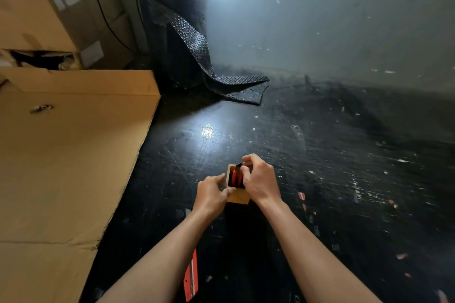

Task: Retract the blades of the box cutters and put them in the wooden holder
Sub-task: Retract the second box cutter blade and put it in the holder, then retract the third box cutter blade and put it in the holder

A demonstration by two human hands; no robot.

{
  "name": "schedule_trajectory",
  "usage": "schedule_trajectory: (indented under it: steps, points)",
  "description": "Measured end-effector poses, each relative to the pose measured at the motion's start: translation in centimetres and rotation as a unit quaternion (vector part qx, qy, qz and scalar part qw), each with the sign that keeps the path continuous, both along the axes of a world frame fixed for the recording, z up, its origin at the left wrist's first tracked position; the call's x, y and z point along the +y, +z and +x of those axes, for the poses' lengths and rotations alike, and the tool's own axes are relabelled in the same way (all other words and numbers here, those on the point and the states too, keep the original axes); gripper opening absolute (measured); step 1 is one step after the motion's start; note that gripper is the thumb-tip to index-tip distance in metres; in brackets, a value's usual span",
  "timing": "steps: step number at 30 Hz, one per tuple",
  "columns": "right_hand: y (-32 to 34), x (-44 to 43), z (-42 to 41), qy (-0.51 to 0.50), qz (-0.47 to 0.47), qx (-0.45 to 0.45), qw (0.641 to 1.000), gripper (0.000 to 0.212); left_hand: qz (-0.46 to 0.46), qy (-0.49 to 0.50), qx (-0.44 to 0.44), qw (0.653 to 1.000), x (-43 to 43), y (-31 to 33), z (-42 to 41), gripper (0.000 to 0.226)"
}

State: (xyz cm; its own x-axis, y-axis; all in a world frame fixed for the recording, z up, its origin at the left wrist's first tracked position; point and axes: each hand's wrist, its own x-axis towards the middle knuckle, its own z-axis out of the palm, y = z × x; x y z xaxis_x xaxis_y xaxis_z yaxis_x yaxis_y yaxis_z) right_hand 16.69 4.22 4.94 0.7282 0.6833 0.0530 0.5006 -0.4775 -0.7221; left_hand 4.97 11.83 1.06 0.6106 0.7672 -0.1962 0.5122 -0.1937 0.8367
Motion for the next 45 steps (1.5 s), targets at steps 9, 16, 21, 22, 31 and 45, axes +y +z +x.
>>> schedule_trajectory:
  steps: [9, 16, 21, 22, 31, 45]
  points:
    - [2.2, -1.3, -4.7, 0.011, -0.007, -0.023, 1.000, 0.019, 0.042, 0.006, 0.024, 0.999, -0.7, 1.8, -5.4, 0.055]
    - [-2.3, -3.1, -11.8, 0.062, -0.115, 0.047, 0.990, 0.026, 0.026, 0.037, 0.085, 0.995, -2.4, -0.5, -12.3, 0.041]
    - [-6.2, -4.5, -15.7, 0.085, -0.205, 0.095, 0.970, 0.031, -0.020, 0.045, 0.135, 0.990, -3.6, -3.1, -15.6, 0.025]
    - [-6.9, -4.8, -16.2, 0.087, -0.217, 0.111, 0.966, 0.029, -0.030, 0.048, 0.141, 0.988, -3.9, -3.4, -15.9, 0.022]
    - [-9.8, -6.4, -19.4, 0.053, -0.210, 0.216, 0.952, 0.010, -0.101, 0.072, 0.131, 0.984, -6.2, -5.3, -16.6, 0.024]
    - [-5.6, -7.5, -17.3, -0.019, -0.024, 0.349, 0.937, 0.033, -0.210, 0.107, -0.009, 0.972, -5.2, -2.9, -15.7, 0.038]
